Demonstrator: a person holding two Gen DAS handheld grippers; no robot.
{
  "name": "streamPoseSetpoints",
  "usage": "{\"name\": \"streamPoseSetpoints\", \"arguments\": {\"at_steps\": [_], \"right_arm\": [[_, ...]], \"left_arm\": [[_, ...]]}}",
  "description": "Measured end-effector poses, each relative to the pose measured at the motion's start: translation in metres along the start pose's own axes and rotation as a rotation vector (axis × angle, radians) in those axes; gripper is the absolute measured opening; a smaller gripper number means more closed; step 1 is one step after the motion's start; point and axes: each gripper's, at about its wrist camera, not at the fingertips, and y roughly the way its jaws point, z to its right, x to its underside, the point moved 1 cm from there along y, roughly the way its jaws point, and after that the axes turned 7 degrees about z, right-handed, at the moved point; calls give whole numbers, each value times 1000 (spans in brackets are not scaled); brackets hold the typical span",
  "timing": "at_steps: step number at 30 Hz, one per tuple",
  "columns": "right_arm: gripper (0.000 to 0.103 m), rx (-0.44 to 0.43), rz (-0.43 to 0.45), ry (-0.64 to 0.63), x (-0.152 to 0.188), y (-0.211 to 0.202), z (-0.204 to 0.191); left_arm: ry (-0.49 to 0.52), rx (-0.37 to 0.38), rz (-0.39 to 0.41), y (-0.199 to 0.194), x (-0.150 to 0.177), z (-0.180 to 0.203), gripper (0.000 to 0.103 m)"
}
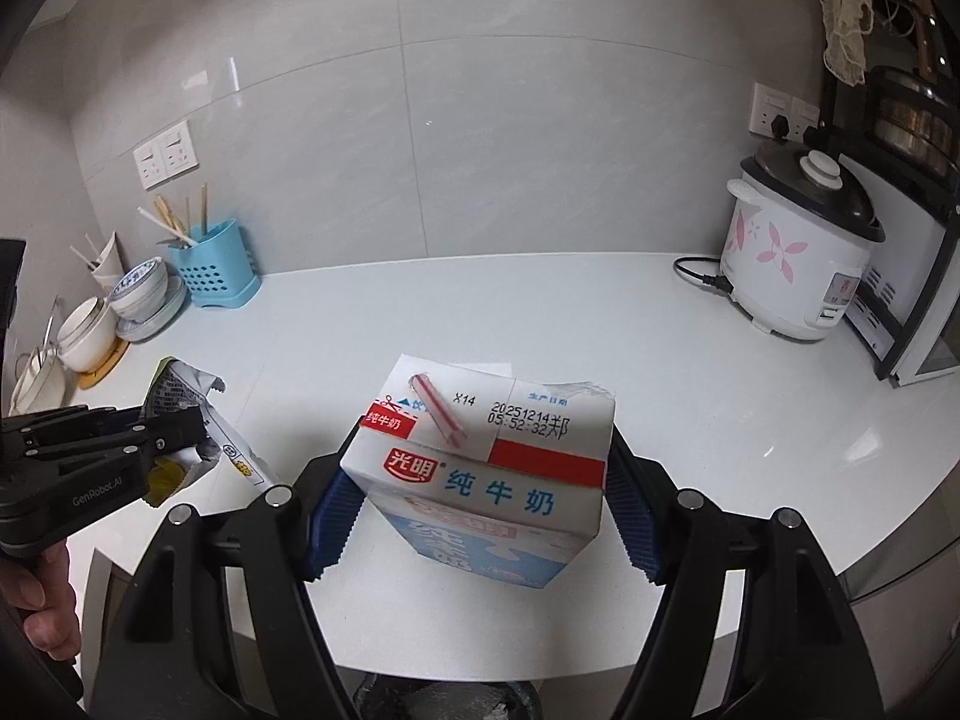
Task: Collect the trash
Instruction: 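Lift the yellow packet and milk carton and carry them down over the bin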
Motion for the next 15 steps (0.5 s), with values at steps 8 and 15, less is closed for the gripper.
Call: {"name": "streamPoseSetpoints", "arguments": {"at_steps": [8,15], "right_arm": [[69,-41,-13,-37,29,-28,-10],[69,-62,-45,-65,60,-48,-8]], "left_arm": [[1,17,-3,-24,34,5,25],[19,49,-34,-37,83,18,25]]}}
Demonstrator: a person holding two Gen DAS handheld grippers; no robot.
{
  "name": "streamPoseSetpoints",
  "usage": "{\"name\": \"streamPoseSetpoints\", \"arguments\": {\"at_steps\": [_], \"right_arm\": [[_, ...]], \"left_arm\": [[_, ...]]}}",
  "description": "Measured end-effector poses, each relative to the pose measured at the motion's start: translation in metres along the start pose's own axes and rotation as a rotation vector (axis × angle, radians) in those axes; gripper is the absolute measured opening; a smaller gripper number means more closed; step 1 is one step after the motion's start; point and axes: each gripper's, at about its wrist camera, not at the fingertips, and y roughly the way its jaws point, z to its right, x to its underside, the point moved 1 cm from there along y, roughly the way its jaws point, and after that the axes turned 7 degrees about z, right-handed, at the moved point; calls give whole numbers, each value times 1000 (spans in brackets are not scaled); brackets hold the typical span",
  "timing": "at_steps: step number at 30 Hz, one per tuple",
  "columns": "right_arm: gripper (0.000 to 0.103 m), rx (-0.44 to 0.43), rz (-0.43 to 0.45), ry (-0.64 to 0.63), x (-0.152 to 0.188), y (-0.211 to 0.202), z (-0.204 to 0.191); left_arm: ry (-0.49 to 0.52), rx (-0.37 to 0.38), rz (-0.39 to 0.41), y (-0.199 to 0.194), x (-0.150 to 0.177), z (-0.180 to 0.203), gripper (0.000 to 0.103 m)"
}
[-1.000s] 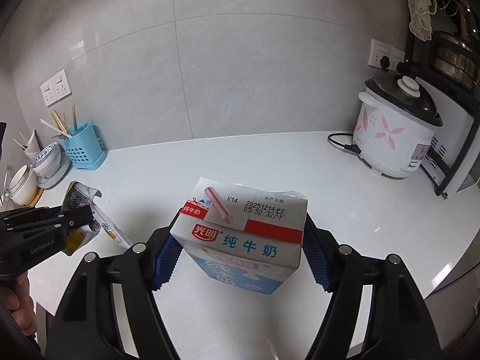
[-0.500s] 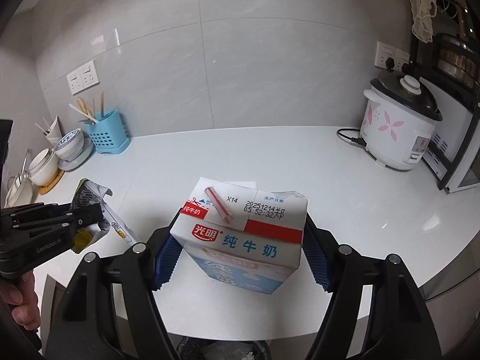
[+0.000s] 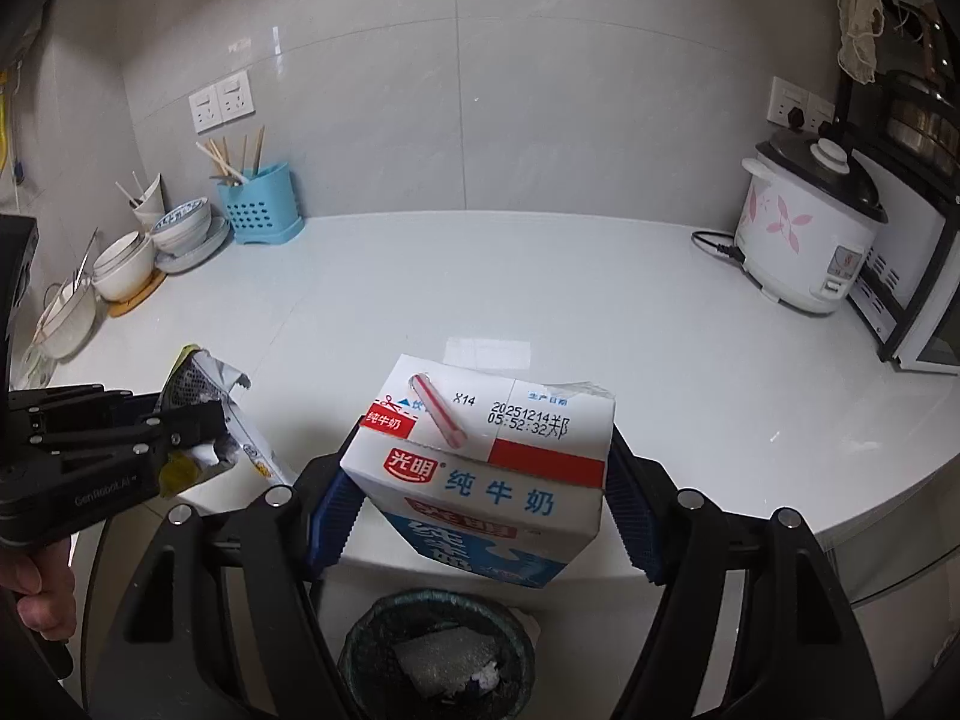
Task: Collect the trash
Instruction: 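Lift the yellow packet and milk carton and carry them down over the bin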
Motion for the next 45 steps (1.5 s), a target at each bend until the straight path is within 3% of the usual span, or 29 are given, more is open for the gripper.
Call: {"name": "streamPoseSetpoints", "arguments": {"at_steps": [20,30,45], "right_arm": [[69,-80,-98,-26,82,-17,-9],[69,-127,-170,-37,137,11,-18],[69,-158,-317,-30,208,73,-26]], "left_arm": [[5,21,-77,-2,97,7,25],[2,22,-89,27,142,4,25],[-36,31,-171,85,196,-8,25]]}}
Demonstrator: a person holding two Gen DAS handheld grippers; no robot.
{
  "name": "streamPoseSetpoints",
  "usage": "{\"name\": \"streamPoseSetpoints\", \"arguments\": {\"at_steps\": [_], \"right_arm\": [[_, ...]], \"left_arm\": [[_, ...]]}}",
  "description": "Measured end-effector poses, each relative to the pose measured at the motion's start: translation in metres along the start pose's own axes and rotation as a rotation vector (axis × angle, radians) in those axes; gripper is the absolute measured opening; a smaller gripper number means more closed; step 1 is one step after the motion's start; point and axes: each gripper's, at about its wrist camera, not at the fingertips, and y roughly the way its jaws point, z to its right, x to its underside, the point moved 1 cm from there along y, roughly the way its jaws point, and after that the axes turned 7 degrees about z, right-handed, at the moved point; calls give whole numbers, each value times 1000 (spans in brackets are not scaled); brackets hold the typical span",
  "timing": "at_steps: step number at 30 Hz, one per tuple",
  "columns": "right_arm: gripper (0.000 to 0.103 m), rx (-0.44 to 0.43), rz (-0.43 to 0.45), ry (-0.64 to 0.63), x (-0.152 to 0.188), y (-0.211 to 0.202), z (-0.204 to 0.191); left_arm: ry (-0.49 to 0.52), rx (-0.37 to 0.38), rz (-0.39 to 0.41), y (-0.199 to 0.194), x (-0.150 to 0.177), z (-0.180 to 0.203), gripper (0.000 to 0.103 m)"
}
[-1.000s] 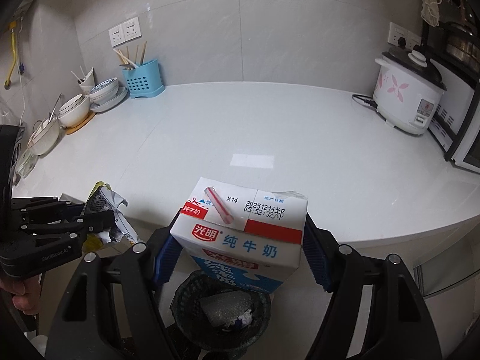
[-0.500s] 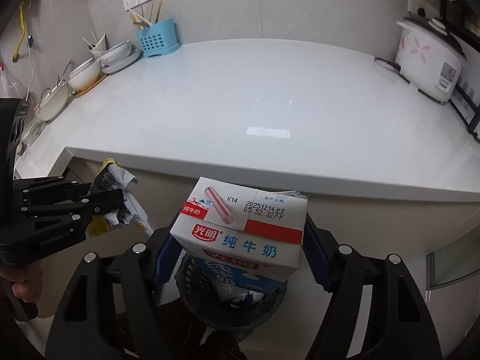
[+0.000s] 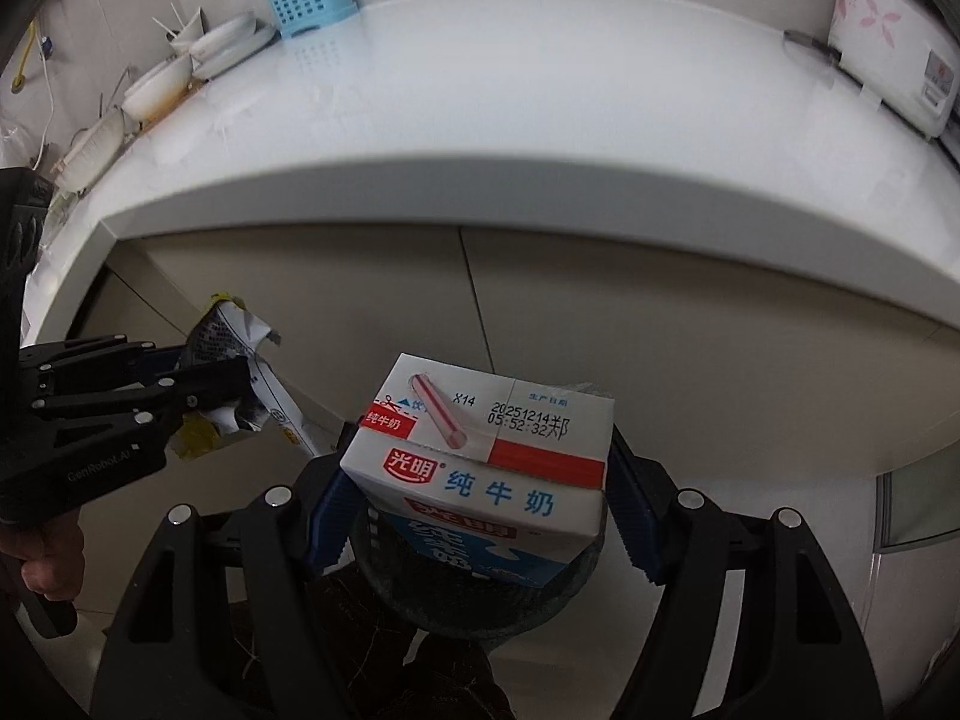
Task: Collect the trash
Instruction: 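Lift the yellow packet and milk carton and carry them down over the bin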
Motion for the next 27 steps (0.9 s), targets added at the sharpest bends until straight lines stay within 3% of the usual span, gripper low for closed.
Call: {"name": "streamPoseSetpoints", "arguments": {"at_steps": [12,17,27], "right_arm": [[70,-29,-97,-3,22,48,-7],[85,-24,-88,21,23,46,1],[95,83,-50,73,28,28,31]], "left_arm": [[-36,-28,-65,19,23,-12,25],[-28,-25,-82,26,23,-7,25],[5,19,-111,52,21,8,25]]}}
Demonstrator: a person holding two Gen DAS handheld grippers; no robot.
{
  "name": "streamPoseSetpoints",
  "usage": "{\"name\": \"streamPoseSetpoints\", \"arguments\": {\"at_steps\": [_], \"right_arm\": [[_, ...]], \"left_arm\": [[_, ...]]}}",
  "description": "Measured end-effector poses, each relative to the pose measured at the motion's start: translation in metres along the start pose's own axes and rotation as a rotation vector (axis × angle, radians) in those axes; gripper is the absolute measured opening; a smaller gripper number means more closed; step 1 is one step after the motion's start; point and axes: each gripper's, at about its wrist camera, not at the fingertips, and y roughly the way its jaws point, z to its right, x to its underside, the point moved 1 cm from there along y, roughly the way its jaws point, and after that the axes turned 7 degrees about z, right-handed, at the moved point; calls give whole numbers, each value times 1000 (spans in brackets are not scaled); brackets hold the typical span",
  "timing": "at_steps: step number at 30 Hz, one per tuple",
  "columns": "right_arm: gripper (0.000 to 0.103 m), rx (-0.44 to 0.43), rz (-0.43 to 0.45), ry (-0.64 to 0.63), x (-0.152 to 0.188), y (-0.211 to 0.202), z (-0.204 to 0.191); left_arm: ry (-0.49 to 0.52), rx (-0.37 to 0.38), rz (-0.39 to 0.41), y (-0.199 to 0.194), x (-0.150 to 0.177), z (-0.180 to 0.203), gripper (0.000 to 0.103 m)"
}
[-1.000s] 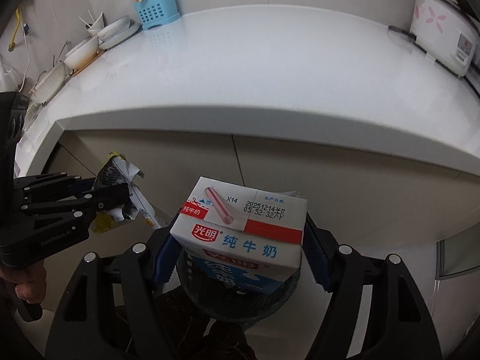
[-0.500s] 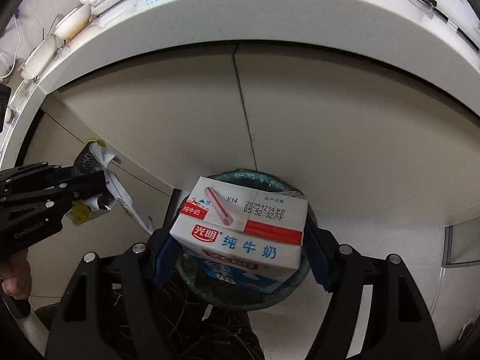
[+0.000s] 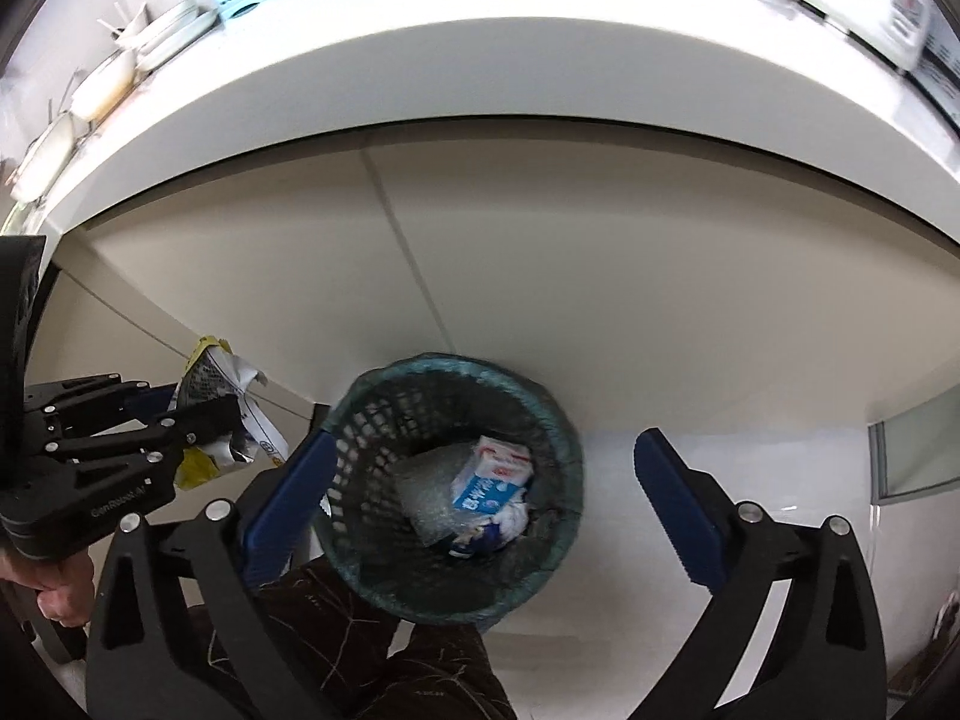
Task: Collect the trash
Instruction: 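Lift the yellow packet and milk carton and carry them down over the bin, then open both tools to drop the milk carton and yellow packet into the bin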
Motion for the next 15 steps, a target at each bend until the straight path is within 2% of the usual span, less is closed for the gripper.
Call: {"name": "streamPoseSetpoints", "arguments": {"at_steps": [8,11,13,15], "right_arm": [[95,62,-12,67,9,-5,31],[95,79,-11,86,12,-9,41],[95,85,-11,97,14,-11,47],[95,90,-11,106,16,-13,51]], "left_arm": [[33,40,-25,17,-1,13,27],[38,45,-30,24,-6,11,31],[40,42,-34,29,-7,10,39],[46,32,-37,34,-4,13,41]]}}
